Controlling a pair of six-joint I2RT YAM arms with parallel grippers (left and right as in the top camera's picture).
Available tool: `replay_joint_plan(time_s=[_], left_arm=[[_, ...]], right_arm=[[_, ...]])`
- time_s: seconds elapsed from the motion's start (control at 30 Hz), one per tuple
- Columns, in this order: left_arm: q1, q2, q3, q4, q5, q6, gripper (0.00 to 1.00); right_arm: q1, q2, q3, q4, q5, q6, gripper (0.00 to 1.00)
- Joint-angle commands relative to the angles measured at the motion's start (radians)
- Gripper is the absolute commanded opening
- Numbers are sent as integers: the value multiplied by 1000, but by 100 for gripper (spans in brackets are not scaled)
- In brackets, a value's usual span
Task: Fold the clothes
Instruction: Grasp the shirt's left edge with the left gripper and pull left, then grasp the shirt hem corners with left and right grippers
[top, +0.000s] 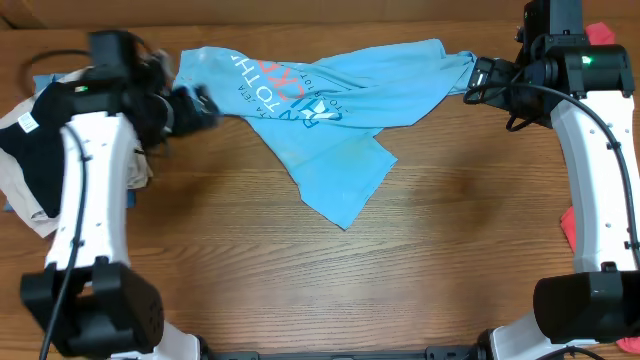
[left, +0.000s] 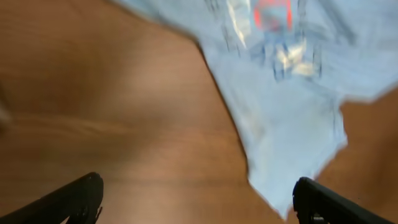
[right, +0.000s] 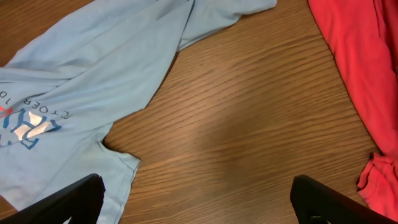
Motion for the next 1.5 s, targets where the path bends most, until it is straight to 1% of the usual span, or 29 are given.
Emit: replay_joint_plan(time_s=[0.0, 0.13, 0.23, 0.37, 0.43, 0.53, 0.67, 0.73, 0.8, 0.83, 0.93, 1.03, 1.07, 1.1, 1.13, 1.17, 1.27, 1.33, 1.47], left_arm=[[-105, 33, -70, -6, 62, -52, 100], [-218, 69, -152, 72, 61, -106, 100], [-286, 107, -201, 151, 61, -196, 94], [-354, 171, -241, 243, 58, -277, 86], [-376, 206, -243, 256, 53, -305, 82], [-396, 254, -242, 274, 54, -349, 83], [-400, 301, -243, 325, 53, -361, 82], [-400, 312, -243, 352, 51, -360, 75], [-400, 314, -242, 370, 40, -359, 62], [-400, 314, -242, 378, 23, -359, 58], [-400, 314, -242, 407, -55, -359, 54], [-398, 314, -242, 423, -77, -358, 45], [-398, 314, -242, 424, -77, -358, 40], [-398, 314, -242, 426, -77, -359, 21], [-399, 314, -242, 427, -77, -359, 11], [-399, 314, -242, 426, -77, -358, 4], [-397, 307, -241, 385, -87, -343, 4], [-393, 293, -238, 315, -127, -343, 4], [-352, 216, -238, 133, -285, -344, 4]], right_arm=[[-2, -5, 12, 2, 3, 3, 100], [-2, -5, 12, 2, 3, 3, 100], [-2, -5, 12, 1, 3, 4, 100], [-2, -5, 12, -3, 3, 3, 100], [-2, -5, 12, -5, 3, 3, 100], [-2, -5, 12, -9, 3, 3, 100], [-2, -5, 12, -10, 3, 3, 100], [-2, -5, 12, -10, 3, 3, 100], [-2, -5, 12, -10, 3, 3, 100], [-2, -5, 12, -10, 3, 3, 100], [-2, -5, 12, -9, 3, 3, 100], [-2, -5, 12, -9, 3, 3, 100], [-2, -5, 12, -9, 3, 3, 100], [-2, -5, 12, -9, 3, 4, 100], [-2, -5, 12, -9, 3, 4, 100], [-2, -5, 12, -9, 3, 4, 100], [-2, -5, 12, -10, 3, 4, 100], [-2, -5, 12, -14, 3, 4, 100], [-2, -5, 10, -21, 3, 4, 100]])
